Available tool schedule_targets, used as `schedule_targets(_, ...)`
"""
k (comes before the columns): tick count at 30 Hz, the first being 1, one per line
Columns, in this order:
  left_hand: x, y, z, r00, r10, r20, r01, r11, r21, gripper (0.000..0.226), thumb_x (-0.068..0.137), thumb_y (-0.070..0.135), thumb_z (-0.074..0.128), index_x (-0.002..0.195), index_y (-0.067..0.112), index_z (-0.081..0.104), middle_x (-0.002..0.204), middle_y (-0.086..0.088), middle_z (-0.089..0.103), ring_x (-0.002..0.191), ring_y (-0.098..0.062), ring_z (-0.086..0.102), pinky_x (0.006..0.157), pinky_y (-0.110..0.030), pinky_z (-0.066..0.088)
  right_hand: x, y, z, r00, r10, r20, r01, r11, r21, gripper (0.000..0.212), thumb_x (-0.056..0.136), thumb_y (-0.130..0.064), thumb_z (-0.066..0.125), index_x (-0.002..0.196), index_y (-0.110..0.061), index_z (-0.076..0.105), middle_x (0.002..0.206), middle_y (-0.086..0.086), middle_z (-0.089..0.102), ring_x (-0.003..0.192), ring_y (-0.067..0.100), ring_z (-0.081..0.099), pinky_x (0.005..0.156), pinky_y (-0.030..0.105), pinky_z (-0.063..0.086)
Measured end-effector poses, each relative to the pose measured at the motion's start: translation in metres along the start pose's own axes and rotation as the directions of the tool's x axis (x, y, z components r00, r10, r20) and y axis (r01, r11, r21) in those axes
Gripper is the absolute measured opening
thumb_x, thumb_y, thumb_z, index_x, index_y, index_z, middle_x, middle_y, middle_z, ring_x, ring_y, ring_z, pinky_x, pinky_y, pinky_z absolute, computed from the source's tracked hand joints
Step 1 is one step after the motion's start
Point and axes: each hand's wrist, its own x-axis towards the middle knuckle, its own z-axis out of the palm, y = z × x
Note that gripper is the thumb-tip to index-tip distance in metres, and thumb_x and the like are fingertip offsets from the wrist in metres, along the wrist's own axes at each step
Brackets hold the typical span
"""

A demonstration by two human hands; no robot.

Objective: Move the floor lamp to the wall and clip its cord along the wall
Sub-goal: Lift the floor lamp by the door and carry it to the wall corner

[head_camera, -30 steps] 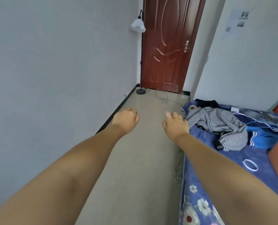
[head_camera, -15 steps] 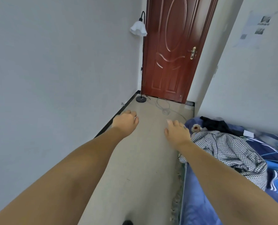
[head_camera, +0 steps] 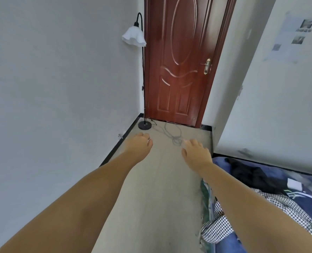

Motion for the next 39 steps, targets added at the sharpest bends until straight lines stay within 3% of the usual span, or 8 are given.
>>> schedule_targets(8,0.209,0.012,0.061,0.998,-0.03,-0.046,0.026,0.996,-0.085,0.034,0.095,0.026,0.035,0.111,0.008,0.059,0.11,-0.013,0.062,0.099,-0.029,0.057,0.072,-0.033,0.042,0.206,0.083,0.026,0.999,0.008,0.036,-0.008,1.0,-0.013,0.037,0.097,-0.028,0.03,0.127,-0.01,0.043,0.127,0.014,0.05,0.114,0.033,0.048,0.09,0.047,0.044)
schedule_targets(14,0.348,0.009,0.092,0.995,-0.095,-0.034,0.092,0.993,-0.076,0.034,0.095,0.031,0.035,0.107,0.011,0.059,0.103,-0.009,0.061,0.093,-0.027,0.057,0.077,-0.037,0.049,0.371,0.131,0.028,0.997,-0.042,0.061,0.043,0.999,-0.018,0.036,0.097,-0.026,0.032,0.128,-0.012,0.042,0.126,0.013,0.049,0.115,0.032,0.048,0.09,0.044,0.043)
schedule_targets(20,0.47,-0.023,0.125,0.982,-0.19,-0.023,0.189,0.981,-0.044,0.034,0.096,0.031,0.033,0.102,0.009,0.058,0.098,-0.011,0.061,0.088,-0.028,0.058,0.076,-0.04,0.052,0.516,0.136,0.061,0.989,-0.099,0.11,0.096,0.995,0.034,0.038,0.096,-0.027,0.033,0.129,-0.012,0.044,0.126,0.013,0.049,0.114,0.032,0.047,0.087,0.041,0.041)
schedule_targets(25,0.597,-0.063,0.155,0.988,-0.152,-0.033,0.153,0.988,0.026,0.035,0.097,0.032,0.034,0.107,0.009,0.058,0.103,-0.01,0.063,0.092,-0.026,0.059,0.077,-0.038,0.052,0.646,0.132,0.086,0.975,-0.169,0.141,0.164,0.985,0.051,0.043,0.098,-0.029,0.032,0.138,-0.016,0.034,0.131,0.012,0.047,0.117,0.032,0.047,0.089,0.046,0.044)
schedule_targets(34,0.826,-0.106,0.178,0.998,-0.067,0.007,0.066,0.997,0.047,0.035,0.097,0.033,0.032,0.107,0.011,0.058,0.104,-0.008,0.063,0.093,-0.023,0.059,0.073,-0.034,0.048,0.863,0.169,0.081,0.988,-0.097,0.122,0.088,0.993,0.078,0.046,0.099,-0.031,0.033,0.143,-0.017,0.03,0.132,0.013,0.046,0.12,0.032,0.047,0.093,0.047,0.048)
schedule_targets(39,0.921,-0.138,0.213,0.995,-0.098,0.025,0.097,0.995,0.032,0.035,0.097,0.035,0.032,0.109,0.013,0.057,0.105,-0.006,0.063,0.094,-0.022,0.059,0.078,-0.035,0.052,0.976,0.173,0.115,0.979,-0.099,0.18,0.076,0.989,0.13,0.046,0.098,-0.03,0.033,0.142,-0.017,0.03,0.131,0.015,0.046,0.116,0.035,0.051,0.092,0.045,0.046)
